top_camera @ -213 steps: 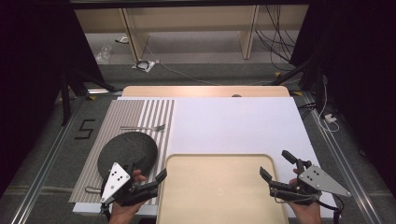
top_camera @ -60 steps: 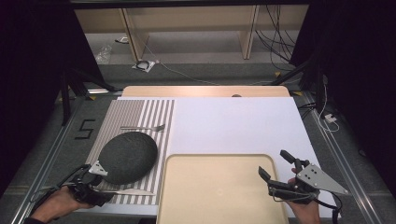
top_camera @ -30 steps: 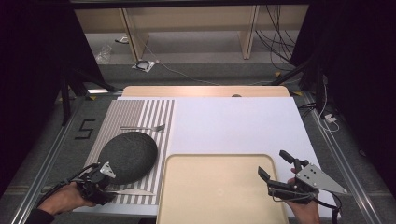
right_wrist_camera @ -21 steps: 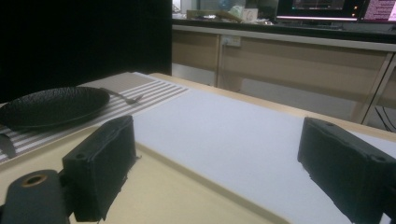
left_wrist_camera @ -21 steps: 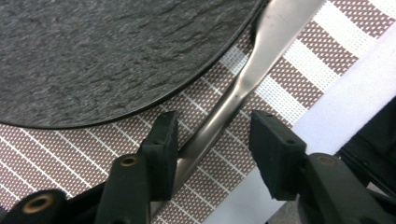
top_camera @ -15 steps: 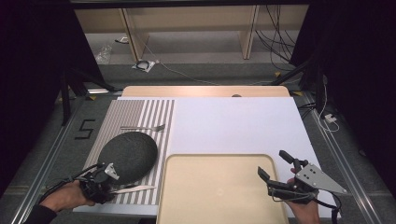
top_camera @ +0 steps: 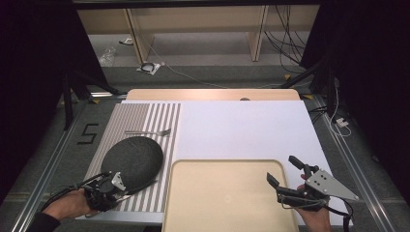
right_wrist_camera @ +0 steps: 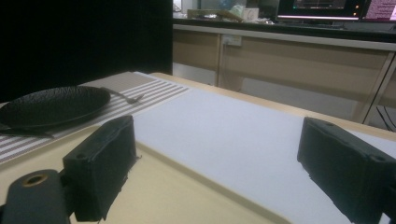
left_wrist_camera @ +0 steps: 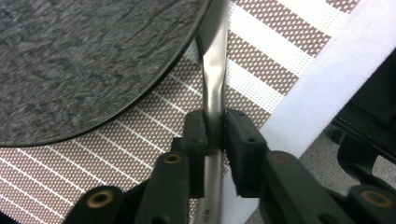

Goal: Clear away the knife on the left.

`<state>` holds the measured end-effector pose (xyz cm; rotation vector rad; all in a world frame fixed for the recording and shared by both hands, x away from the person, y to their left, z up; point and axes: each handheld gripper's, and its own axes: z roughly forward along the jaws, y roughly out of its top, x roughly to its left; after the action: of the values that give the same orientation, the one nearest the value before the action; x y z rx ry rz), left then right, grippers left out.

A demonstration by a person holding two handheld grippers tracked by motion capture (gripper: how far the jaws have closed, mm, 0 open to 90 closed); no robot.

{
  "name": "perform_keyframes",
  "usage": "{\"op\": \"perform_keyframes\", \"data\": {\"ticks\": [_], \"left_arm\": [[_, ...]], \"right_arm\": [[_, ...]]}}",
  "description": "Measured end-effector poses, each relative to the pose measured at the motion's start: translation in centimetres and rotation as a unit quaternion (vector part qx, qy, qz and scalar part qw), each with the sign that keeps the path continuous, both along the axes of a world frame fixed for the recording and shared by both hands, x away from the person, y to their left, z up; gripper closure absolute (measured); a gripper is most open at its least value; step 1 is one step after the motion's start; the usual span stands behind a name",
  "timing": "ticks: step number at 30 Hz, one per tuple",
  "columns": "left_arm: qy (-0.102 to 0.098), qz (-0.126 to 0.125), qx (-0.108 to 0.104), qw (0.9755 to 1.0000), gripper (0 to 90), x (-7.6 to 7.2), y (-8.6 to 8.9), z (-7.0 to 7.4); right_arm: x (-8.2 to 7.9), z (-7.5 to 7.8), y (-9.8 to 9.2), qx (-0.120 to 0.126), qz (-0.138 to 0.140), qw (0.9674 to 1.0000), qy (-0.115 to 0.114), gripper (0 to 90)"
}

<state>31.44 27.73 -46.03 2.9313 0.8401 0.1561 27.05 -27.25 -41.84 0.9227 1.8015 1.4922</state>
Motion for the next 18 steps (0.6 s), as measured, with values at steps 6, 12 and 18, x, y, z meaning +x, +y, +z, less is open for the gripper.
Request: {"op": "perform_keyframes", "data": {"ticks": [6, 12, 18], "left_arm": [[-0.003, -0.022, 0.011, 0.9997, 78.9, -0.3, -0.3, 0.0], [-0.001, -0.033, 0.016, 0.9993, 79.1, -0.6, -0.9, 0.1], [0.002, -0.038, 0.014, 0.9992, 79.2, -1.1, -1.3, 0.4]], "right_arm": [[0.0, 0.0, 0.0, 0.001, 0.001, 1.0, 0.002, 12.7], [0.0, 0.0, 0.0, 0.002, 0.001, 1.0, 0.002, 12.8], [0.0, 0.0, 0.0, 0.0, 0.002, 1.0, 0.002, 12.8]]}}
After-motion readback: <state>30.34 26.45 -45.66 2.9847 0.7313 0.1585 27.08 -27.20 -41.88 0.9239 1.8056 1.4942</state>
